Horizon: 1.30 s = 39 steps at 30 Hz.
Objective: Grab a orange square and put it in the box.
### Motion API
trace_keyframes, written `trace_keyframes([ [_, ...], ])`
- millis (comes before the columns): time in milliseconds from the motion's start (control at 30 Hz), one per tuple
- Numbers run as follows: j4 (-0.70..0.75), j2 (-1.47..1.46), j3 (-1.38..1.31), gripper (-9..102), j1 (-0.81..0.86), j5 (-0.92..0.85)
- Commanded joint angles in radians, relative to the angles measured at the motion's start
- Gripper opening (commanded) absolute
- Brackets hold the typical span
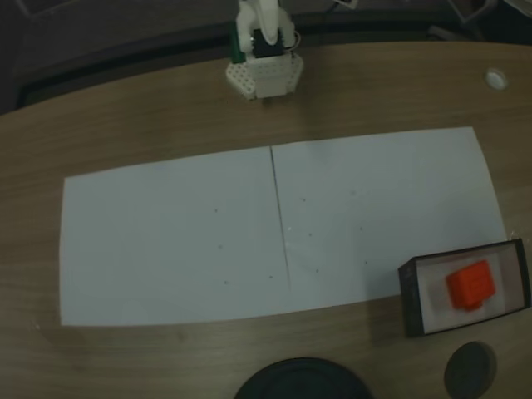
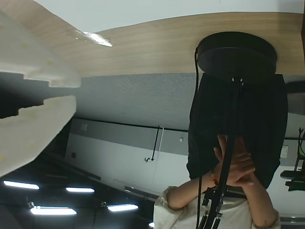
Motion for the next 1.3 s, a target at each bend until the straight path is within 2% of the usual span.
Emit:
trace_keyframes([
  [0, -0.114, 0.026, 0.109, 0, 0.003, -0.003],
  [233, -0.345, 0.026, 0.551, 0, 0.014, 0.000],
  [400, -0.385, 0.026, 0.749, 0, 0.003, 0.006],
  [567, -0.385, 0.026, 0.877, 0, 0.009, 0.006],
  [767, -0.364, 0.026, 0.877, 0, 0.009, 0.008],
  [1033, -0.166, 0.026, 0.827, 0, 0.014, 0.006],
  [1267, -0.164, 0.026, 0.827, 0, 0.014, 0.006],
])
